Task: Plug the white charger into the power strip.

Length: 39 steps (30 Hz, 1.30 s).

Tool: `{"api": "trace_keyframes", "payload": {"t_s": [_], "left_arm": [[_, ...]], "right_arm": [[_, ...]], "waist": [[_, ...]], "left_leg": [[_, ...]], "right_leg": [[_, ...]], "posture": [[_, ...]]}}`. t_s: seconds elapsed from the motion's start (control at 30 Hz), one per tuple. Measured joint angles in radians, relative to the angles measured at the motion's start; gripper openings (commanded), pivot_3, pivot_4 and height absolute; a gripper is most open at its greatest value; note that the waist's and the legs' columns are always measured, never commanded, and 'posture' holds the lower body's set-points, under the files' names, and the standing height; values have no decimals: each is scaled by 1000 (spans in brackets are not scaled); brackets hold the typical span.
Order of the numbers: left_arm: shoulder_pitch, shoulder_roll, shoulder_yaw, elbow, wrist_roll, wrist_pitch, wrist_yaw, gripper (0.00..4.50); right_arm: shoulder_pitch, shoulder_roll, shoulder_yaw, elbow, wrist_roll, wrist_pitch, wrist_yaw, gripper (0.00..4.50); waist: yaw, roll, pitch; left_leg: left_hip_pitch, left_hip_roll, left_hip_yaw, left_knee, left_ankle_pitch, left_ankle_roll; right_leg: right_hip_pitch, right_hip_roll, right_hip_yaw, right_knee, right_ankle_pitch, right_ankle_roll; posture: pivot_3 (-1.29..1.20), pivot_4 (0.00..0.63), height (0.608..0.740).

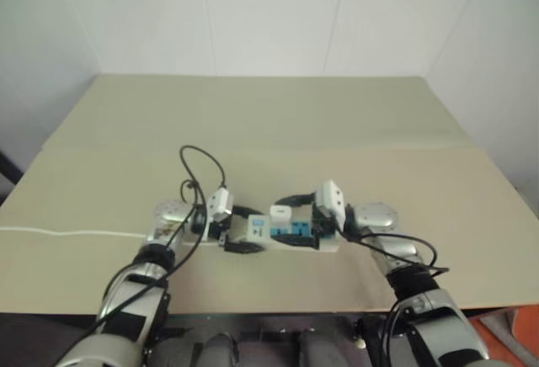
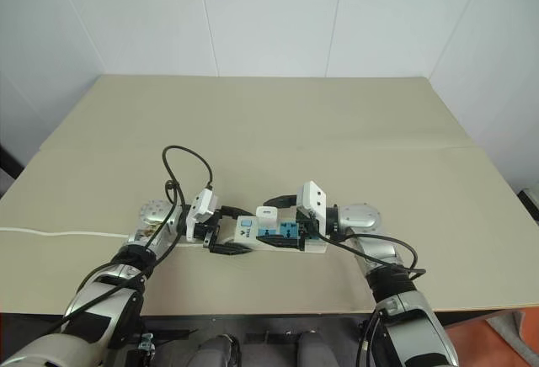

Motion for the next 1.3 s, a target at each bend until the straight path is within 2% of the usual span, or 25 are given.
{"api": "trace_keyframes", "payload": {"t_s": [0.17,0.27,0.4,0.57,0.73,1.3], "left_arm": [[47,81,1,-153,-63,7,-5,4492],[111,205,7,-346,-184,136,-5,4492],[198,364,57,-548,-319,287,-6,4492],[348,528,71,-583,-341,298,-6,4492],[398,565,93,-586,-354,295,-6,4492],[352,521,103,-602,-338,307,-6,4492]], "right_arm": [[33,-74,-20,-61,7,23,7,4500],[84,-162,-72,-192,49,54,11,4500],[133,-371,-190,-324,92,70,53,4500],[243,-609,-284,-331,76,54,139,4500],[339,-728,-363,-312,68,37,180,4500],[534,-784,-489,-377,70,69,132,4500]], "waist": [[3,1,1],[1,3,5],[1,8,9],[2,8,10],[4,8,10],[4,8,10]], "left_leg": [[-2,0,0,0,0,0],[-5,0,0,0,0,0],[-4,0,0,-1,0,0],[-1,1,2,-5,0,0],[0,2,3,-6,0,0],[-1,2,3,-6,0,0]], "right_leg": [[-2,0,0,0,1,-1],[-4,-1,0,0,1,-2],[-4,-1,0,-1,-1,0],[-4,-1,0,-1,-4,-3],[-4,-1,0,-1,-4,-4],[-4,-1,0,-1,-4,-3]], "posture": [[0,150,740],[0,150,740],[0,150,740],[0,150,740],[0,150,740],[0,150,740]]}}
